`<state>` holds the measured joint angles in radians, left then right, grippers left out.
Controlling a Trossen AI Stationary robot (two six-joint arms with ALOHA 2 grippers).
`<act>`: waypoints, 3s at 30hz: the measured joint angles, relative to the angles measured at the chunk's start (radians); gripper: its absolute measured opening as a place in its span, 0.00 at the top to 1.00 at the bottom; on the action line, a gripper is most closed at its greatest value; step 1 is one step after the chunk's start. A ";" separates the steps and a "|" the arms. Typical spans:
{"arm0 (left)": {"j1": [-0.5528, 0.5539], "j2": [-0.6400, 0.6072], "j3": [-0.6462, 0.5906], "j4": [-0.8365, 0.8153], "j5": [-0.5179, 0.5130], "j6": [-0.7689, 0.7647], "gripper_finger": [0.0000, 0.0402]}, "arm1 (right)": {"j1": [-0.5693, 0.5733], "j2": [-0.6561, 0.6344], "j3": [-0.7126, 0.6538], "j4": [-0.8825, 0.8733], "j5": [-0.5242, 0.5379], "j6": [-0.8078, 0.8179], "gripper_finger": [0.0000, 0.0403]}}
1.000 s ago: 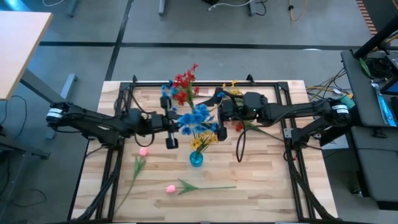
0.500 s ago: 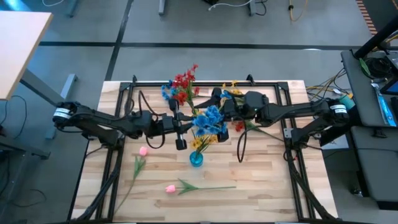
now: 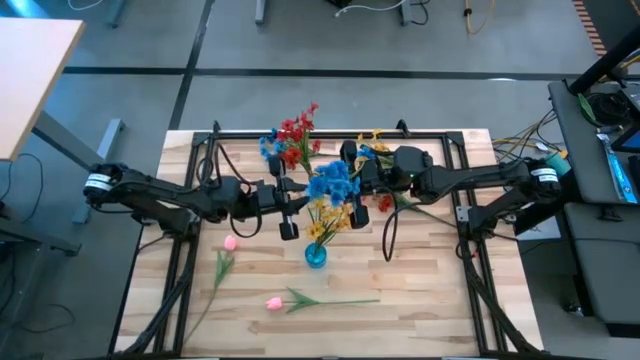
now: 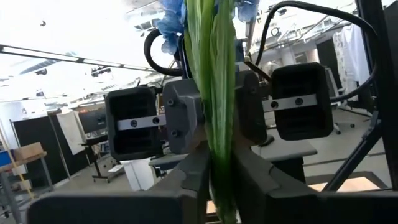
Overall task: Sort flowers into vase by color
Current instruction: Put the bottom blue flowers into the green vase
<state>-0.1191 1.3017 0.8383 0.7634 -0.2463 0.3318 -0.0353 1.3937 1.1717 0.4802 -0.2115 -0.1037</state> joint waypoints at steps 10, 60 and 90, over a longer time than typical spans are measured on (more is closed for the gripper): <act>0.001 -0.093 0.000 -0.173 -0.111 -0.071 0.44 | -0.021 -0.040 -0.002 -0.029 0.047 0.001 0.95; -0.013 -0.449 -0.001 -1.568 -0.218 -1.002 0.29 | -0.288 0.037 -0.185 0.105 0.051 0.024 0.96; -0.013 -0.424 -0.003 -1.575 -0.244 -1.000 0.29 | -0.288 0.172 -0.184 0.151 0.052 -0.012 0.95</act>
<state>-0.1318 0.8774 0.8349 -0.8116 -0.4908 -0.6678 -0.3233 1.5657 0.9874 0.6315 -0.1596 -0.1158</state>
